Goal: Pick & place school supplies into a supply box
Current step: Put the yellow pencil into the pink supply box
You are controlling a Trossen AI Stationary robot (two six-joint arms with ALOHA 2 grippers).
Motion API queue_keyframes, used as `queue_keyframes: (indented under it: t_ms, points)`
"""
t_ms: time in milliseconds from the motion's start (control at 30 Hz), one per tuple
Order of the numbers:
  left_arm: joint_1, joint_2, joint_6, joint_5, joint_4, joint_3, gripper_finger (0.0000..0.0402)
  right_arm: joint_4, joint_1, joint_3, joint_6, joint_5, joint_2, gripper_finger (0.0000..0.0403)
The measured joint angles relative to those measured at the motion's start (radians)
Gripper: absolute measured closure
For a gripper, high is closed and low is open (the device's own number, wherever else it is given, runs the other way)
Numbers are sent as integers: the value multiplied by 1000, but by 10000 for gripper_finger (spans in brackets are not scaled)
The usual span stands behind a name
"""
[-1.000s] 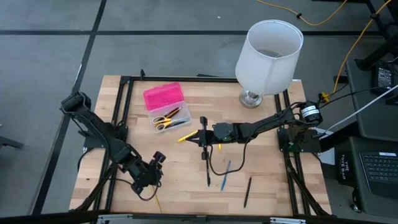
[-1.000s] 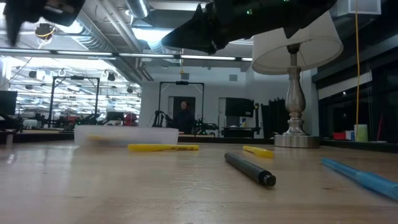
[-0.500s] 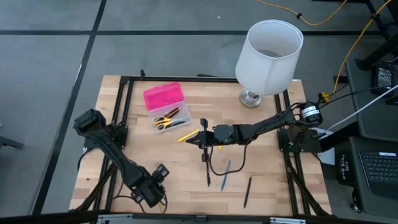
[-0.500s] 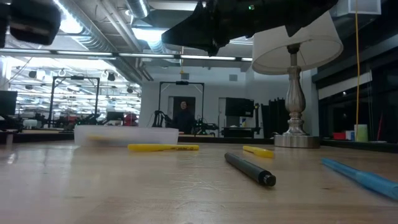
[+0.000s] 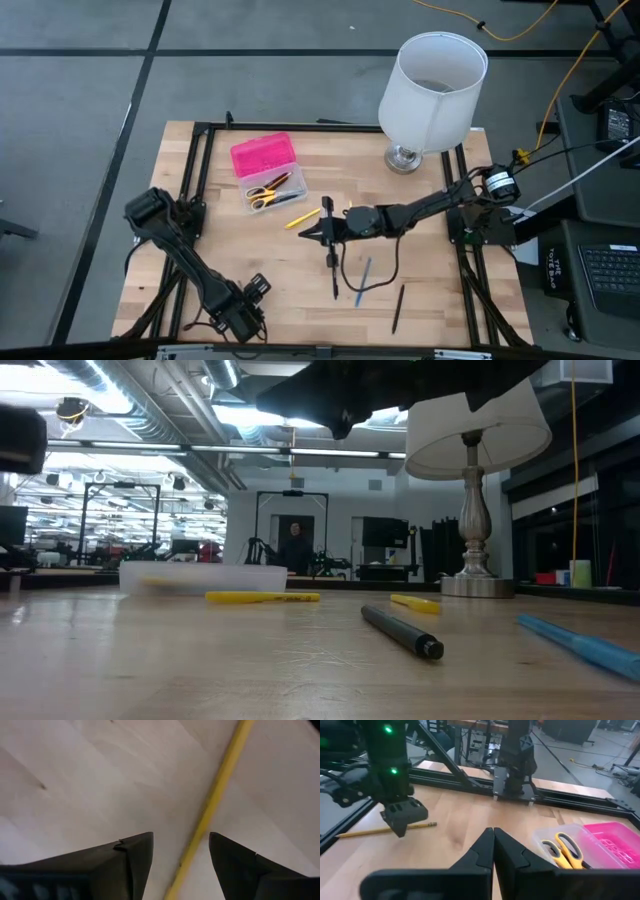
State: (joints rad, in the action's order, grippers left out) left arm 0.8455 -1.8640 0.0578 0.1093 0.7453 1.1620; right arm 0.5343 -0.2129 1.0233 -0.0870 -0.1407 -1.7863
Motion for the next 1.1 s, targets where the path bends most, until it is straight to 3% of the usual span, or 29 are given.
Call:
queue_keyframes:
  t_ms: [333, 667, 1100]
  points:
    - [-1, -15, 0, -20, -40, -41, 223, 8, -1, 0, -30, -44, 0, 392]
    - [-2, -18, 33, -78, -44, -44, 293, 35, -1, 0, -55, -50, 0, 392]
    - [-2, -19, 34, -106, -44, -46, 349, 70, -1, 0, -79, -51, 0, 392]
